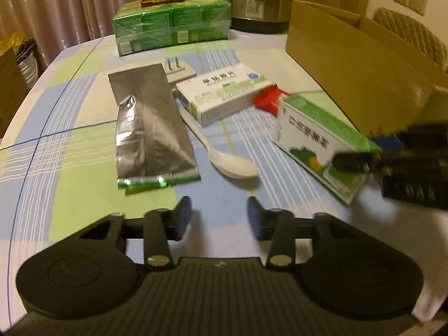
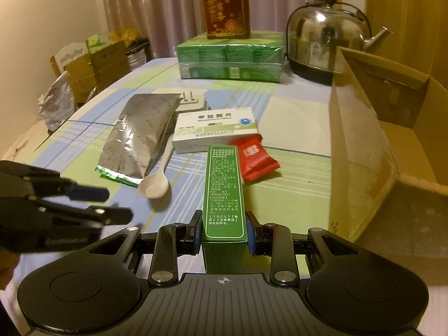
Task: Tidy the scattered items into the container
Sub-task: 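Close the left tool on the white plastic spoon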
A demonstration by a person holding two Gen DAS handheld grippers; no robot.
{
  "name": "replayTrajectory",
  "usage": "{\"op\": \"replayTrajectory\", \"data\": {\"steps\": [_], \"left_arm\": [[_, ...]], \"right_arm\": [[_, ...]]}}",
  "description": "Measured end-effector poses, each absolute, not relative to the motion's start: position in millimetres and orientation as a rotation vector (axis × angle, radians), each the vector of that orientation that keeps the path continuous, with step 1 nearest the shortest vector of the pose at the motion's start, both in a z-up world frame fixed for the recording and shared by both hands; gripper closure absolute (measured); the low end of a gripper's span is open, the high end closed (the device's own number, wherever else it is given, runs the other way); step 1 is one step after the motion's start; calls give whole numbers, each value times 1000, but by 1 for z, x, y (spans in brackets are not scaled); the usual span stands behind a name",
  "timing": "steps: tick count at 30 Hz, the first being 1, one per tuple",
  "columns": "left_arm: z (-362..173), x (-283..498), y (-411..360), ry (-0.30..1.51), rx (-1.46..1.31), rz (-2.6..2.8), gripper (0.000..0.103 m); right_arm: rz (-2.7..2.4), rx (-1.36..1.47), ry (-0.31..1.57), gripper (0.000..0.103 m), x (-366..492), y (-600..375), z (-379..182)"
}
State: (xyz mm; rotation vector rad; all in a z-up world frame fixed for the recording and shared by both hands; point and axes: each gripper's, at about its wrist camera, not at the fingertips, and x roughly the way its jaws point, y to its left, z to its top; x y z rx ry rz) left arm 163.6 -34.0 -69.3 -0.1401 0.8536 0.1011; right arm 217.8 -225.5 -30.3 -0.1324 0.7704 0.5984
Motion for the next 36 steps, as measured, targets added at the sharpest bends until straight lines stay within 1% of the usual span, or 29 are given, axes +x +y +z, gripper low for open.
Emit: {"op": "replayTrajectory", "data": {"steps": [3, 4, 5, 9, 12, 13, 14, 16, 19, 25, 30, 32, 33, 34, 35, 36], "left_arm": [[-70, 177, -34, 845, -198, 116, 50], [-70, 181, -34, 845, -221, 127, 42], [-70, 185, -35, 842, -234, 136, 40], [-74, 203, -38, 855, -234, 167, 41], [-79, 211, -39, 887, -221, 177, 58], [-81, 211, -39, 891, -212, 181, 67], [-81, 210, -39, 890, -195, 187, 73], [-81, 207, -37, 891, -188, 184, 78], [-79, 196, -33, 908, -176, 160, 95], [-78, 161, -32, 925, -126, 125, 96], [-73, 146, -29, 917, -133, 109, 96], [-69, 147, -28, 899, -154, 114, 93], [-68, 150, -28, 891, -168, 115, 89], [-67, 152, -28, 885, -181, 116, 76], [-66, 156, -28, 880, -193, 116, 65], [-67, 161, -30, 875, -202, 120, 62]], "right_arm": [[600, -133, 768, 76, 218, -226, -32], [599, -134, 768, 76, 218, -226, -32], [598, -132, 765, 76, 218, -226, -32], [596, -126, 761, 76, 219, -227, -36], [594, -123, 757, 76, 220, -229, -37], [594, -122, 756, 76, 220, -229, -37], [595, -121, 755, 76, 221, -229, -37], [596, -118, 754, 76, 221, -230, -38], [599, -116, 754, 76, 219, -230, -36], [609, -120, 758, 76, 209, -232, -35], [609, -122, 753, 76, 203, -232, -34], [601, -119, 752, 76, 203, -232, -34], [597, -118, 751, 76, 203, -233, -34], [595, -117, 750, 76, 203, -234, -34], [594, -115, 751, 76, 204, -234, -34], [593, -114, 753, 76, 204, -234, -35]]}}
